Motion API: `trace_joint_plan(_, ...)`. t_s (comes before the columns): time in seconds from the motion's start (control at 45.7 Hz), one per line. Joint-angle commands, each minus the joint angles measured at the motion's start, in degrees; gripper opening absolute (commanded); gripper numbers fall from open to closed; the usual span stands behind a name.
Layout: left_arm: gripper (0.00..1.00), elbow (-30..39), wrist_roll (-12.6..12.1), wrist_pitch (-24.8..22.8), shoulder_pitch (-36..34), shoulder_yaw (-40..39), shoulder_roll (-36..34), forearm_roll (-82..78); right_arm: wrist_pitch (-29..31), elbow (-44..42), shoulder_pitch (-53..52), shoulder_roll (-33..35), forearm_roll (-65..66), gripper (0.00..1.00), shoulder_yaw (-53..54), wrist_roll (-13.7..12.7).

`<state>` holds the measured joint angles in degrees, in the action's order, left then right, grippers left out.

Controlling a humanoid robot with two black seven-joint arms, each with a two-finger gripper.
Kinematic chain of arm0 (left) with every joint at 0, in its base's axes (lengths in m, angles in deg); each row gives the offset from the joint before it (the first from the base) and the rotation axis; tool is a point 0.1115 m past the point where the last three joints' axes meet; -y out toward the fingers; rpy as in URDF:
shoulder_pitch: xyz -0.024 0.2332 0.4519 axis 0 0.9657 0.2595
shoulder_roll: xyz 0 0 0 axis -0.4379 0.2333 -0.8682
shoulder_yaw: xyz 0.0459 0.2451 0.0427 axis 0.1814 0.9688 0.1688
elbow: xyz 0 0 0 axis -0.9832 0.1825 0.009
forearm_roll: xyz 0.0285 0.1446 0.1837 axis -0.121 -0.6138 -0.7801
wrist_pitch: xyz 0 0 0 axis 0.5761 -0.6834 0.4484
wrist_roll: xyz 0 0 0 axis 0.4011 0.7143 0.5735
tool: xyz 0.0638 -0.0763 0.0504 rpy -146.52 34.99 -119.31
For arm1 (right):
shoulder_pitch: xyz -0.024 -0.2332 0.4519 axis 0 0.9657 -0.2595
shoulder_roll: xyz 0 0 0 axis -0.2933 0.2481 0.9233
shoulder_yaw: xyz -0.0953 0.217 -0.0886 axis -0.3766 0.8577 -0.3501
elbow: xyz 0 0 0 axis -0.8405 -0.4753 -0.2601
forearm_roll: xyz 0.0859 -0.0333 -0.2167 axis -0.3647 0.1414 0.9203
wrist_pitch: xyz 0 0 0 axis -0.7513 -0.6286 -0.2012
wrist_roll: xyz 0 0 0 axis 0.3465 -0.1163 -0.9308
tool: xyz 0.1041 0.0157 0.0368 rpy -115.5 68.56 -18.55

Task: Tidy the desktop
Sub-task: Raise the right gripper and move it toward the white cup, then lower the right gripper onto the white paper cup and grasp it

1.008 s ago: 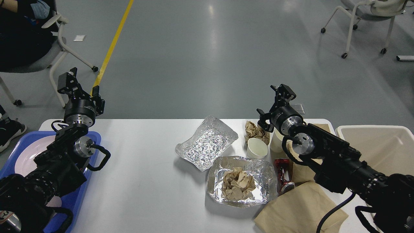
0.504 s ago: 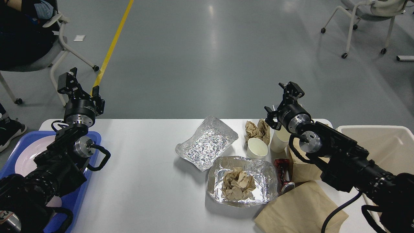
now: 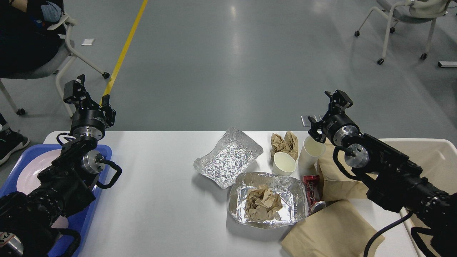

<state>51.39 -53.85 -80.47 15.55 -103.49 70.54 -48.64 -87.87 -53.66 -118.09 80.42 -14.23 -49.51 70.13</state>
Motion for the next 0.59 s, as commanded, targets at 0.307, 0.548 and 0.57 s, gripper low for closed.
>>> trace_joint_plan(0.307,0.96,0.0,0.0,0.0,-0.03,0.0,0.0,0.02,0.36,-1.32,-0.64,0.26,-0.09,1.0,-0.17,0.7)
trace_joint_plan(0.548,0.96,0.0,0.0,0.0,-0.03,0.0,0.0,0.02,0.27,-1.32,-1.87,0.35,-0.09,1.0,-0.17,0.7)
trace_joint_plan(0.57,0.96,0.0,0.0,0.0,-0.03,0.0,0.0,0.02,0.44,-1.23,-2.05,0.35,-0.09,1.0,-0.17,0.7)
